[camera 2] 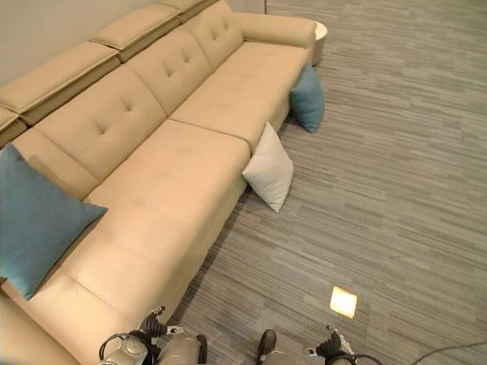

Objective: Pick up all the scattered cushions and arrange them neatly on the sofa.

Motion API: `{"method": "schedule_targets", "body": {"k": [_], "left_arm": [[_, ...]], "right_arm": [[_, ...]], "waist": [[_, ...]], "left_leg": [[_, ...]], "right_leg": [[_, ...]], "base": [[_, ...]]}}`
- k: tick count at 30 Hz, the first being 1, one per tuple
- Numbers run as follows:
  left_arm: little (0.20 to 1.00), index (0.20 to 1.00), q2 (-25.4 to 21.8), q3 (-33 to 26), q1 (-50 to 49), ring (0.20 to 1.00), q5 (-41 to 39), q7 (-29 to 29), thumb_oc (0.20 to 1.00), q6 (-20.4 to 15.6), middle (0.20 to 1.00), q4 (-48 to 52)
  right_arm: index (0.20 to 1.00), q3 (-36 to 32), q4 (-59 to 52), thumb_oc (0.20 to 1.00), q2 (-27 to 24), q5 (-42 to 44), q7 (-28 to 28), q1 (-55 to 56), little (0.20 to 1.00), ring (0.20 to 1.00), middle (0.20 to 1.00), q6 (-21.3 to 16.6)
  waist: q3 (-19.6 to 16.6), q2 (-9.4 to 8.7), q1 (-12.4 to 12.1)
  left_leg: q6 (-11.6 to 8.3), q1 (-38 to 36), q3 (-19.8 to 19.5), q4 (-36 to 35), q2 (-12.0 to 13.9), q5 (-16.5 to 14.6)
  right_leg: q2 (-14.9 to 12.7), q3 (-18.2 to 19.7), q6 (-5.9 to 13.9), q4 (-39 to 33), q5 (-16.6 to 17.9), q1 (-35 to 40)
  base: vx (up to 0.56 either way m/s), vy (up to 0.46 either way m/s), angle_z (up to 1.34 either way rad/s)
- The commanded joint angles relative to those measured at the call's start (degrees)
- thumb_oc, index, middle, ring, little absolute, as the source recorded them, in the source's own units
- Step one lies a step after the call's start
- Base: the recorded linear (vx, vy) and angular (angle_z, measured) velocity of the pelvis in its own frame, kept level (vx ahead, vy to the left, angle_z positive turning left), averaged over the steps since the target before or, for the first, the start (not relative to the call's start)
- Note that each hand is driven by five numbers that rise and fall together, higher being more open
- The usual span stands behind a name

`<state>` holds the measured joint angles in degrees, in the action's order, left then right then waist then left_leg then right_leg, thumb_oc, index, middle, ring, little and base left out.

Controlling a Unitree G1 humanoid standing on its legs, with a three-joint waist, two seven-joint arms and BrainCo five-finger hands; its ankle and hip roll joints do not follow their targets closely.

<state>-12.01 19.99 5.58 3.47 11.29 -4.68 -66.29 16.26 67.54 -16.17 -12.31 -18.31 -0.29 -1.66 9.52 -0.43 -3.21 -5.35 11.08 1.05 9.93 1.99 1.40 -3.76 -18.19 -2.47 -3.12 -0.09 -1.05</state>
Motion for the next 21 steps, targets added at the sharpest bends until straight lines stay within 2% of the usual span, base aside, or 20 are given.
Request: {"method": "schedule_targets", "body": {"k": [1, 3, 5, 7, 9, 10, 12, 13, 14, 15, 16, 17, 19, 21], "left_arm": [[1.0, 1.0, 2.35, 1.08, 0.53, 1.0, -0.37, 0.69, 1.0, -0.47, 1.0, 0.52], [1.0, 1.0, 2.08, 0.83, 0.63, 1.0, -0.87, 0.78, 1.0, -0.59, 1.0, 0.92], [1.0, 1.0, 1.82, 0.11, -0.16, 1.0, -1.28, 0.86, 1.0, -0.43, 1.0, 1.01], [1.0, 1.0, 1.64, -0.43, -0.63, 1.0, -1.52, 1.16, 1.0, -0.33, 1.0, 1.13], [1.0, 1.0, 1.3, -1.1, -0.92, 1.0, -2.14, 1.42, 1.0, -0.38, 1.0, 1.42], [1.0, 1.0, 1.06, -1.3, -0.66, 1.0, -2.48, 1.71, 1.0, -0.34, 1.0, 1.72], [1.0, 1.0, 0.51, -1.52, -0.41, 1.0, -3.16, 2.12, 1.0, -0.51, 1.0, 2.49], [1.0, 1.0, 0.38, -1.65, -0.43, 1.0, -3.59, 2.28, 1.0, -0.49, 1.0, 2.6], [1.0, 1.0, 0.24, -1.59, -0.39, 1.0, -3.78, 2.41, 1.0, -0.58, 1.0, 2.9], [1.0, 1.0, 0.03, -1.61, -0.23, 1.0, -3.86, 2.56, 1.0, -0.54, 1.0, 3.05], [1.0, 1.0, 0.01, -1.71, -0.37, 1.0, -3.9, 2.51, 1.0, -0.55, 1.0, 3.19], [1.0, 1.0, 0.06, -2.1, -0.55, 1.0, -3.99, 2.49, 1.0, -0.64, 1.0, 3.06], [1.0, 1.0, 0.07, -2.63, -0.49, 1.0, -4.06, 2.44, 1.0, -0.56, 1.0, 2.47], [1.0, 1.0, -0.01, -3.34, -0.34, 1.0, -3.65, 2.21, 1.0, -0.89, 1.0, 1.56]], "right_arm": [[1.0, 1.12, 1.16, 1.0, 0.07, 1.5, -1.99, -1.74, 1.0, 1.0, 1.0, -0.54], [1.0, 1.47, 0.98, 1.0, 0.47, 1.57, -2.36, -1.97, 1.0, 1.0, 1.0, -0.35], [1.0, 2.15, 0.31, 1.0, 0.83, 0.35, -2.03, -1.37, 1.0, 1.0, 1.0, -0.1], [1.0, 2.58, -0.16, 1.0, 1.32, -0.59, -2.06, -1.33, 1.0, 1.0, 1.0, 0.07], [1.0, 2.67, -0.71, 1.0, 1.9, -1.34, -1.85, -1.5, 1.0, 1.0, 1.0, 0.22], [1.0, 2.88, -1.21, 1.0, 2.25, -1.73, -1.67, -2.2, 1.0, 1.0, 1.0, 0.53], [1.0, 3.1, -2.13, 1.0, 2.44, -2.37, -1.58, -2.83, 1.0, 1.0, 1.0, 0.68], [1.0, 3.21, -2.55, 1.0, 2.64, -2.77, -1.62, -3.26, 1.0, 1.0, 1.0, 0.67], [1.0, 3.15, -2.87, 1.0, 2.88, -2.76, -1.58, -3.43, 1.0, 1.0, 1.0, 0.83], [1.0, 3.24, -3.56, 1.0, 3.02, -2.96, -1.67, -3.8, 1.0, 1.0, 1.0, 0.81], [1.0, 3.32, -3.76, 1.0, 2.95, -3.08, -1.55, -3.71, 1.0, 1.0, 1.0, 0.84], [1.0, 3.7, -4.11, 1.0, 3.0, -3.72, -1.48, -2.73, 1.0, 1.0, 1.0, 0.61], [1.0, 3.84, -4.24, 1.0, 2.43, -4.23, -1.42, -3.13, 1.0, 1.0, 1.0, 0.95], [1.0, 3.55, -4.62, 1.0, 1.65, -4.79, -1.39, -3.74, 1.0, 1.0, 1.0, 1.45]], "waist": [[1.62, -0.9, -1.36], [1.55, -0.55, -2.77], [0.64, -0.47, -3.48], [-0.15, -0.81, -3.91], [-0.34, -1.02, -4.23], [0.35, -0.93, -3.97], [0.87, 0.21, -3.27], [0.99, 0.81, -3.13], [1.0, 1.37, -2.98], [0.99, 1.89, -2.62], [1.06, 2.13, -2.49], [1.09, 2.27, -1.99], [1.19, 2.09, -1.29], [1.56, 2.18, -0.3]], "left_leg": [[3.22, 4.41, -0.18, 0.41, -4.67, -0.8], [2.6, 6.43, -1.63, -1.62, -5.46, 1.86], [3.91, 4.41, -2.43, -3.5, -5.33, 1.28], [4.84, 3.36, -2.19, -3.46, -5.69, 0.59], [5.85, 1.01, -0.66, -4.09, -5.21, -0.65], [6.66, -0.71, 0.32, -4.23, -4.97, -1.65], [7.29, -2.86, 1.69, -4.96, -3.92, -2.28], [7.49, -4.09, 2.48, -5.48, -3.64, -2.9], [7.73, -5.35, 2.96, -6.21, -3.57, -3.37], [7.65, -6.9, 3.76, -7.28, -3.31, -4.12], [7.59, -7.73, 3.95, -7.69, -3.3, -4.42], [7.51, -8.89, 4.6, -8.21, -3.39, -4.86], [7.08, -10.34, 5.11, -8.65, -3.89, -5.6], [5.64, -12.55, 4.28, -8.97, -3.64, -6.93]], "right_leg": [[1.1, 4.05, 7.76, 1.58, -3.23, 3.3], [2.8, 6.53, 7.36, 1.88, -4.43, 4.64], [3.37, 8.33, 7.04, 3.57, -6.27, 5.28], [2.78, 8.22, 7.45, 6.65, -7.24, 5.37], [1.47, 7.16, 9.56, 13.19, -6.34, 3.4], [-0.4, 6.2, 11.53, 18.94, -4.36, 0.37], [-3.48, 2.3, 14.27, 27.39, -0.88, -4.72], [-5.7, -0.48, 14.96, 29.18, 0.7, -5.92], [-7.79, -3.1, 14.81, 29.35, 0.89, -6.44], [-9.56, -5.9, 13.78, 27.33, 0.04, -6.86], [-10.21, -7.21, 12.99, 24.91, -0.88, -6.49], [-10.19, -8.35, 12.36, 21.56, -0.38, -6.69], [-9.95, -9.18, 12.15, 15.19, 1.62, -8.06], [-11.04, -8.68, 13.59, 6.59, 5.65, -11.23]], "base": [[0.23, -0.01, -0.11], [0.23, 0.016, -0.35], [0.26, 0.066, -1.06], [0.25, 0.09, -1.34], [0.2, 0.097, -0.66], [0.14, 0.102, -0.81], [0.13, 0.102, -0.86], [0.17, 0.103, -0.42], [0.24, 0.09, -0.23], [0.23, 0.033, -0.15], [0.24, 0.003, -0.1], [0.2, -0.036, -0.15], [0.23, -0.094, -0.29], [0.31, -0.204, -0.27]]}}
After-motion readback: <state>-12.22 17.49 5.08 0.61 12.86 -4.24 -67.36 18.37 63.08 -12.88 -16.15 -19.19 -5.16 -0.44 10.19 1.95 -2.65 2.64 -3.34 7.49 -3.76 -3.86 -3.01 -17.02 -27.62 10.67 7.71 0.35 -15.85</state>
